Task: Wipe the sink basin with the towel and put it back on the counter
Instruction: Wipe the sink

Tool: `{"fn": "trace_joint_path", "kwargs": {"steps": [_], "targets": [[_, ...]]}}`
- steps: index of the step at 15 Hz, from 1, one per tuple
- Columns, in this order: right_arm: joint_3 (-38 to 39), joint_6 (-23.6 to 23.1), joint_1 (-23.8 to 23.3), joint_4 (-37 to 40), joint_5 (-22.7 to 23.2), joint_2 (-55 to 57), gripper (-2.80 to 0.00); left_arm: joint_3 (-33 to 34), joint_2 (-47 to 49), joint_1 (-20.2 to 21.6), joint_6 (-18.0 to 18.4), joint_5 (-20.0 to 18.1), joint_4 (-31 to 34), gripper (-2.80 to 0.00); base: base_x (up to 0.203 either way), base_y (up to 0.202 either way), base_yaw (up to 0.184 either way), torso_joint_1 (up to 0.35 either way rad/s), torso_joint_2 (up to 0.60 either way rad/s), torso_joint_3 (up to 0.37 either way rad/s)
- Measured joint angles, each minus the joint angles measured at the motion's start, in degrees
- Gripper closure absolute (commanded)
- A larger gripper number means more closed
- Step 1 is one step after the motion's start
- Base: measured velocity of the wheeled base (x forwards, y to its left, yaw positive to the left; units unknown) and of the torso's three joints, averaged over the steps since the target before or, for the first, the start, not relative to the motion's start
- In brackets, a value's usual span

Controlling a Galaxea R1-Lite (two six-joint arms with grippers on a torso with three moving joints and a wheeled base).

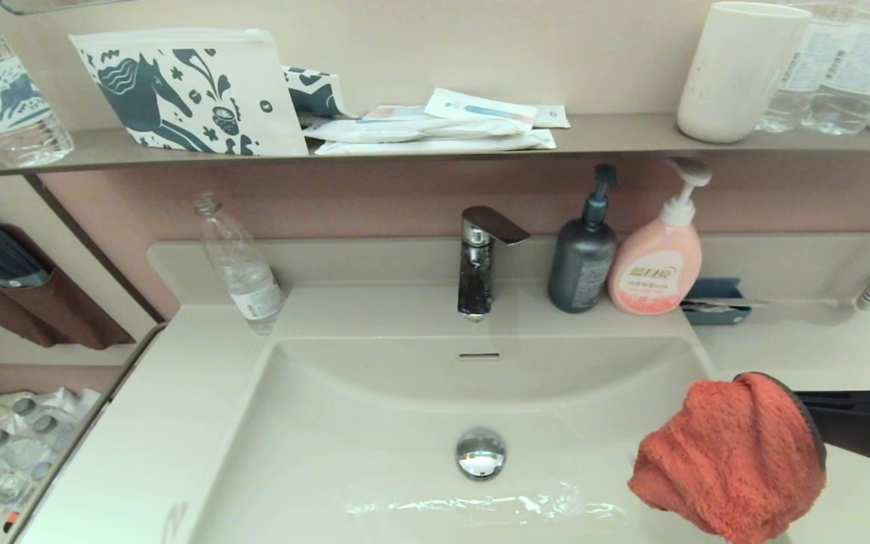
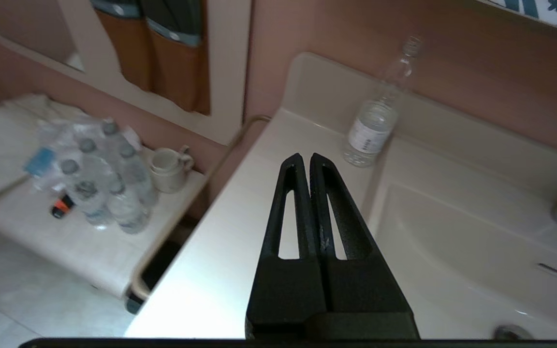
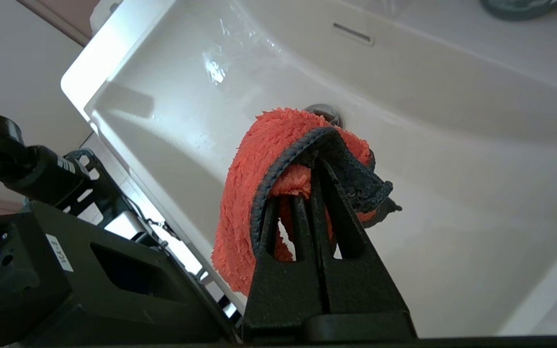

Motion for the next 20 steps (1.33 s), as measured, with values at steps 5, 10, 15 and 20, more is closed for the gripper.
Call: {"fn": "trace_joint_path", "kwargs": {"steps": [5,10,15,20], "targets": [[0.63,2.08,3.44,-0.28,-1.58,0.21,0.00,12.14,-10.22,3.18,3.39,-5.09,-0.26,0.00,0.000,0.000,0.000,0.000,0.00,0.000],[0.89,5.15,7.78,2.35,-8.56,0.39,0.00,26.13,-18.14,4.14,7.43,-16.66,-7.33,0.00,0.000,0.000,0.000,0.000,0.00,0.000],[0.48,4.98,8.33,12.50,-11.47,0.04,0.00,38.25,-22.15,4.19,14.24,-21.91,-18.38,0.00,0.000,0.000,0.000,0.000,0.00,0.000],[1.17,3.75,8.55,19.87,-13.10,-1.73,0.00,41.50,-22.73,4.18,14.36,-23.66,-18.38,0.00,0.000,0.000,0.000,0.000,0.00,0.000]]}}
